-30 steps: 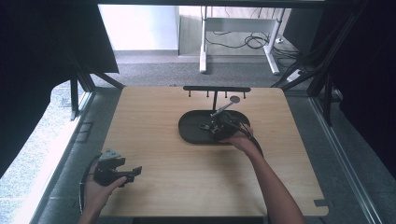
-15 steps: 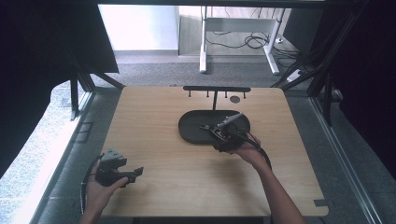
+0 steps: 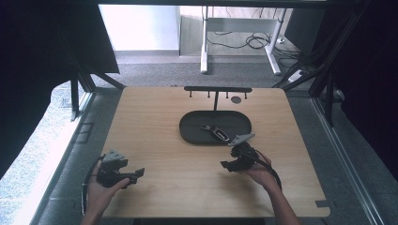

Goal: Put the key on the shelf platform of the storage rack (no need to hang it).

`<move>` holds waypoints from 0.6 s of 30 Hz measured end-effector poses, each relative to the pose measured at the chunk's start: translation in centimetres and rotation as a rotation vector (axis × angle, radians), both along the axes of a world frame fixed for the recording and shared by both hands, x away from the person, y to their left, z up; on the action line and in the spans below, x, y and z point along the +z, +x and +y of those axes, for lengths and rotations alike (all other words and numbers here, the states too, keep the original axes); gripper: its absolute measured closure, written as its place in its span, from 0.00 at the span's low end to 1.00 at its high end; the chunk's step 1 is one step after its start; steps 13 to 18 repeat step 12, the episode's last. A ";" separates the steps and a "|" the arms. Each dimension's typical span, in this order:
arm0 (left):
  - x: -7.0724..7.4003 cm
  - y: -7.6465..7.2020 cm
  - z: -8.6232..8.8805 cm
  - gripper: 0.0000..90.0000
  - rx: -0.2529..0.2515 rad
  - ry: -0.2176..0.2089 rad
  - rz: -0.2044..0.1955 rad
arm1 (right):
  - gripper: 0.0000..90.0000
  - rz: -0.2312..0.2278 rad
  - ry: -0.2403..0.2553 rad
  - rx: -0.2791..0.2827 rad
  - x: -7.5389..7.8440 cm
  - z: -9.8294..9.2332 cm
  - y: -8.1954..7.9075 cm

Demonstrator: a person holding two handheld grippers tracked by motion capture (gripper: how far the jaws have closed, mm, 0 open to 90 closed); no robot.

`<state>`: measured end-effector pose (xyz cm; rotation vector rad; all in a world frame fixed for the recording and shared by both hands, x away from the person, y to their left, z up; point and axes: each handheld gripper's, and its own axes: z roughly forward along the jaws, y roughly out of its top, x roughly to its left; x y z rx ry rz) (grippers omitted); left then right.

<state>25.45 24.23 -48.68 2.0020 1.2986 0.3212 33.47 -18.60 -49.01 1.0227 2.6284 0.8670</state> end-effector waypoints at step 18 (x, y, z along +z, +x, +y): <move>0.0 0.0 0.0 0.23 0.003 0.003 0.000 | 0.44 -0.017 0.033 -0.035 -0.6 -1.0 -1.2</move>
